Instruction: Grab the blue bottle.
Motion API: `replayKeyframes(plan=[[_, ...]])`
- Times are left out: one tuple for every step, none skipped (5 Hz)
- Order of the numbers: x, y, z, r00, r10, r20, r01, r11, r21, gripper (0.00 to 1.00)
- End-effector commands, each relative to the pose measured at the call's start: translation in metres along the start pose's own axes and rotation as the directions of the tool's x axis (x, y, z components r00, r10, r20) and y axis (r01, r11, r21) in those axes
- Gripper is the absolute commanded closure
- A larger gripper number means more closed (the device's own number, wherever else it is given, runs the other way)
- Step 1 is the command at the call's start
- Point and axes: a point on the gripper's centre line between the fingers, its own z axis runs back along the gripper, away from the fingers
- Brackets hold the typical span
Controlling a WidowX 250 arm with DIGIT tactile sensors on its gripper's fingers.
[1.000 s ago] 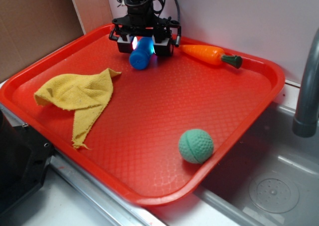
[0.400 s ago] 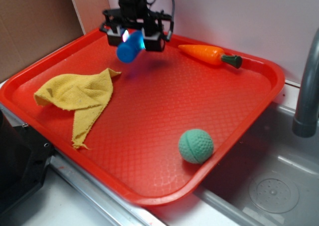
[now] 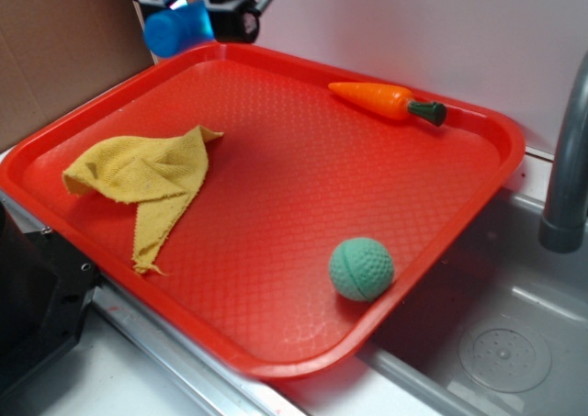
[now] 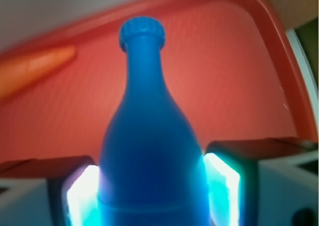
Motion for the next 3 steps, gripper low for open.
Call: replayKeyframes(plan=[[-0.051, 0.016, 0.054, 0.986, -0.16, 0.042, 0.161, 0.987, -0.025, 1.0], [-0.071, 0.004, 0.058, 0.975, -0.215, 0.054, 0.216, 0.976, -0.011, 1.0], [-0.065, 0.006, 0.058, 0.983, -0.177, 0.045, 0.178, 0.984, -0.018, 1.0]])
